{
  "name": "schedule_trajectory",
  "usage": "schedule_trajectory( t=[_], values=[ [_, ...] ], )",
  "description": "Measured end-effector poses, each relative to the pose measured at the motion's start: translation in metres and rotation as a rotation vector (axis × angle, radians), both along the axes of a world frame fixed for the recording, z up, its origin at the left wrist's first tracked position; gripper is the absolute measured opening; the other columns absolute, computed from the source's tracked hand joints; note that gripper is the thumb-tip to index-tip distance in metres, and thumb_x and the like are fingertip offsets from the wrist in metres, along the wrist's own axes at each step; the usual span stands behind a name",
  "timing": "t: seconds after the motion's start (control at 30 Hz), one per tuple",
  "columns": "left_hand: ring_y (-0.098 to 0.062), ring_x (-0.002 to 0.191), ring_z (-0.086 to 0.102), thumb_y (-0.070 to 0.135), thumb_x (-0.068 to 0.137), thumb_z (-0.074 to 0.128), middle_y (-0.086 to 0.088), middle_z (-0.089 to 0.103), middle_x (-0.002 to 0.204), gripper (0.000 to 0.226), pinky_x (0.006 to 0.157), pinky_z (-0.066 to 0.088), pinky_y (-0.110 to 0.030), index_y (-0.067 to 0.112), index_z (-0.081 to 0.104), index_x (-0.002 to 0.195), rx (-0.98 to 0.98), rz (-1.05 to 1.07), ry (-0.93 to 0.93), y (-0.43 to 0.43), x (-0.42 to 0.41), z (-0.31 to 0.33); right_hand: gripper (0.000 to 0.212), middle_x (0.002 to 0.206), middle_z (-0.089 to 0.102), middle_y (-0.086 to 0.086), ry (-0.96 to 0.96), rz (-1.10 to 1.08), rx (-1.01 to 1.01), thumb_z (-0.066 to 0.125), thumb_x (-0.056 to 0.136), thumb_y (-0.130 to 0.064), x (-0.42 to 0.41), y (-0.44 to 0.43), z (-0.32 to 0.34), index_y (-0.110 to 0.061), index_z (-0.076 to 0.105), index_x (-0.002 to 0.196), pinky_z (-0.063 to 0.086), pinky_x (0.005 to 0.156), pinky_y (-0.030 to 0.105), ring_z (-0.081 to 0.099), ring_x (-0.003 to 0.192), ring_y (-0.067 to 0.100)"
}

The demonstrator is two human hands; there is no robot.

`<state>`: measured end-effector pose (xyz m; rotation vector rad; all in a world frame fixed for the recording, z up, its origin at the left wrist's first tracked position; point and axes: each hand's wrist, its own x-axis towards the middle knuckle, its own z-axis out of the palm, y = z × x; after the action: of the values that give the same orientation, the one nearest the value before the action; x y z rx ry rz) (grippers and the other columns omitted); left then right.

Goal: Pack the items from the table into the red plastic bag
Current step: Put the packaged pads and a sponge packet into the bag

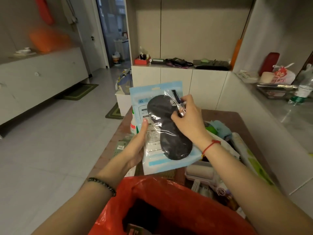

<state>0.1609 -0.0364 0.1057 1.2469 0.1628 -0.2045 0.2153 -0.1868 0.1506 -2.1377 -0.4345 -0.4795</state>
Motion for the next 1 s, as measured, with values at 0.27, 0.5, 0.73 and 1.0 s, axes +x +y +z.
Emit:
schedule_trajectory(
  t=[0.27, 0.5, 0.73, 1.0],
  values=[
    [-0.012, 0.062, 0.071, 0.0, 0.082, 0.062, -0.013, 0.068, 0.096, 0.021, 0.059, 0.059, -0.024, 0.002, 0.062, 0.103, 0.028, 0.25, -0.002, 0.012, -0.009, -0.009, 0.031, 0.111, 0.062, 0.01, 0.329, 0.037, 0.454, 0.062, 0.085, -0.019, 0.012, -0.001, -0.016, -0.015, 0.05, 0.112, 0.048, 0.09, 0.035, 0.059, 0.097, 0.019],
    [-0.007, 0.058, 0.07, -0.001, 0.084, 0.059, -0.014, 0.065, 0.094, 0.014, 0.053, 0.057, -0.018, 0.003, 0.059, 0.097, 0.116, 0.453, 0.004, 0.064, -0.007, -0.041, 0.014, 0.082, 0.059, 0.007, 0.926, -0.113, 0.316, 0.064, 0.082, -0.01, 0.023, -0.022, -0.144, -0.015, 0.054, 0.091, 0.047, 0.062, 0.027, 0.057, 0.082, 0.025],
    [-0.033, 0.089, 0.068, 0.018, 0.071, 0.075, -0.028, 0.063, 0.109, 0.051, 0.064, 0.06, -0.034, -0.009, 0.053, 0.108, 0.212, 0.512, 0.132, 0.09, 0.0, -0.084, 0.035, 0.114, 0.061, 0.011, 0.893, -0.225, -0.07, 0.061, 0.081, -0.023, 0.027, 0.015, -0.228, -0.009, 0.053, 0.112, 0.05, 0.085, 0.032, 0.06, 0.102, 0.027],
    [-0.032, 0.108, 0.061, 0.007, 0.078, 0.064, -0.02, 0.061, 0.122, 0.054, 0.075, 0.059, -0.029, 0.002, 0.047, 0.129, 0.104, 0.405, 0.042, 0.085, 0.005, -0.093, 0.027, 0.113, 0.059, 0.02, 0.659, -0.359, 0.274, 0.056, 0.086, -0.008, 0.029, 0.025, -0.194, -0.001, 0.051, 0.112, 0.047, 0.09, 0.04, 0.057, 0.104, 0.033]
  ],
)
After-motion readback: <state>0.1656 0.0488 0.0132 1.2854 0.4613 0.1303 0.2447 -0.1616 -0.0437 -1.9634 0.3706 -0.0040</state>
